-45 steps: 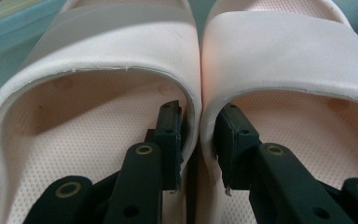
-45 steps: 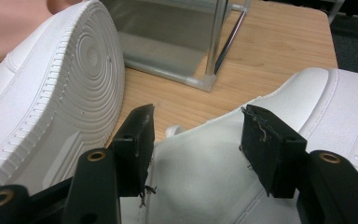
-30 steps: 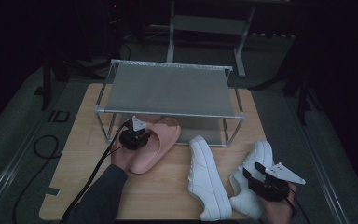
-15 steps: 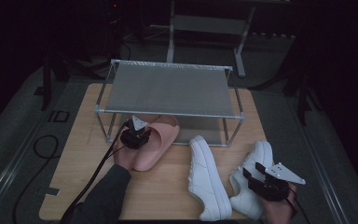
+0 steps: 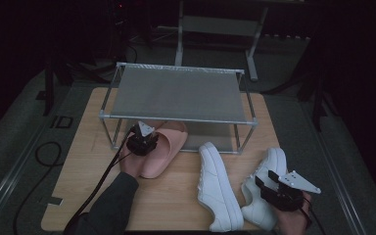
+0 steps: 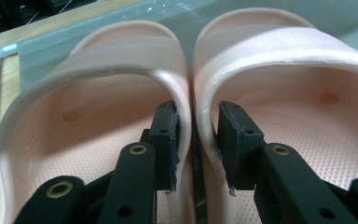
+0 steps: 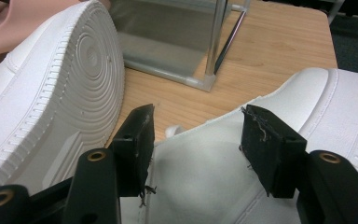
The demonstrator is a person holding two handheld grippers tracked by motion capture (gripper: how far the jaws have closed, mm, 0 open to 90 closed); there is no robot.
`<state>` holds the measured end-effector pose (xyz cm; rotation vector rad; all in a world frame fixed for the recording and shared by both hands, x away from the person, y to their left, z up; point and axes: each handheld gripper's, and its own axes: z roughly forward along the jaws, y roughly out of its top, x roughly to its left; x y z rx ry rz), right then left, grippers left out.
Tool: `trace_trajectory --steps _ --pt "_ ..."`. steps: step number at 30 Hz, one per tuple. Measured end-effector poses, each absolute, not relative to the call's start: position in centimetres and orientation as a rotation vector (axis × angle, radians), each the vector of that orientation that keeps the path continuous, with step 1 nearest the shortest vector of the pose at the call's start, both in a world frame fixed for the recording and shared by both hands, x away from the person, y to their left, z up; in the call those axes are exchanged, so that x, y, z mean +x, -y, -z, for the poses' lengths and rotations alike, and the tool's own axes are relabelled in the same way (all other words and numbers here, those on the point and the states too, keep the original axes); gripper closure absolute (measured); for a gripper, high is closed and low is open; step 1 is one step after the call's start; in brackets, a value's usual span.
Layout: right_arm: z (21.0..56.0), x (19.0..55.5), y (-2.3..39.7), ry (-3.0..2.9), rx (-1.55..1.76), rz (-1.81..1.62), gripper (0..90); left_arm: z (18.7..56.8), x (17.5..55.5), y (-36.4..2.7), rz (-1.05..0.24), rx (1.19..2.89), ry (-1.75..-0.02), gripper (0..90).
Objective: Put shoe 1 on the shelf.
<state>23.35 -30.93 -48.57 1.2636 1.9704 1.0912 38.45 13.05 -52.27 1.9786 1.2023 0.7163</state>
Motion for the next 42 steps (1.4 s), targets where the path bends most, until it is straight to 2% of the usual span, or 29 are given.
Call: trace_trajectory --steps 7,11,20,35,42 --pt "48.6 23.3 30.9 -1.971 1.263 -1.091 43.4 52.3 38.4 -12.8 -0.74 1.973 -1.2 69.6" --pt "48.6 23.3 30.9 -1.971 1.265 -1.09 43.4 52.3 38.4 -12.8 -0.74 1.973 -1.199 62.5" --pt "48.6 23.3 30.9 -1.971 1.265 -1.089 43.4 52.2 38.3 -13.0 -0.735 1.967 -1.211 54.3" --pt "48.6 23.3 30.9 -1.97 1.265 -1.091 43.4 52.0 37.7 -13.1 -0.696 1.975 -1.177 48.3" --pt "48.6 23.3 30.9 -1.971 1.265 -1.09 43.4 51.5 36.9 -13.6 -0.703 1.973 -1.143 48.5"
